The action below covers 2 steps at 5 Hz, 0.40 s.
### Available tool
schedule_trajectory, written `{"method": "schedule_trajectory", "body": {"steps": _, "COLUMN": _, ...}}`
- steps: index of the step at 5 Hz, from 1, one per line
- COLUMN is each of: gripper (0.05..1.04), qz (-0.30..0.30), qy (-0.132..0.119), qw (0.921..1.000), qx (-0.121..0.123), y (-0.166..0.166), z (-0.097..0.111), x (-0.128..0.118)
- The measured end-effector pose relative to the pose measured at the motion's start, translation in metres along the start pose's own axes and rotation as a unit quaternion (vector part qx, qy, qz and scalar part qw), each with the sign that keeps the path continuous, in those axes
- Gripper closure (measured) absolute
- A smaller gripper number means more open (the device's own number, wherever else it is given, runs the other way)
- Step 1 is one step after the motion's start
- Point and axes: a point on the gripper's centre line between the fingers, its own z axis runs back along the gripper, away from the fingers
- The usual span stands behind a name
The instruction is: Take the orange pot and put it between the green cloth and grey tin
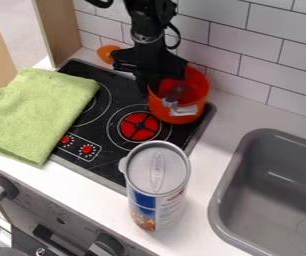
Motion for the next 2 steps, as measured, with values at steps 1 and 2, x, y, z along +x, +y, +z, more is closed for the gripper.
{"method": "schedule_trajectory", "body": {"steps": 1, "gripper": 1.028, "qz": 0.009, "qy": 0.004, "qw": 0.9999, "qx": -0.005, "y": 0.006, "z": -0.001, "x": 0.0}}
{"method": "schedule_trajectory", "body": {"steps": 2, "gripper": 1.028, "qz": 0.006, "qy": 0.025, "qw": 0.9995, "qx": -0.017, "y": 0.017, "z": 0.009, "x": 0.0}}
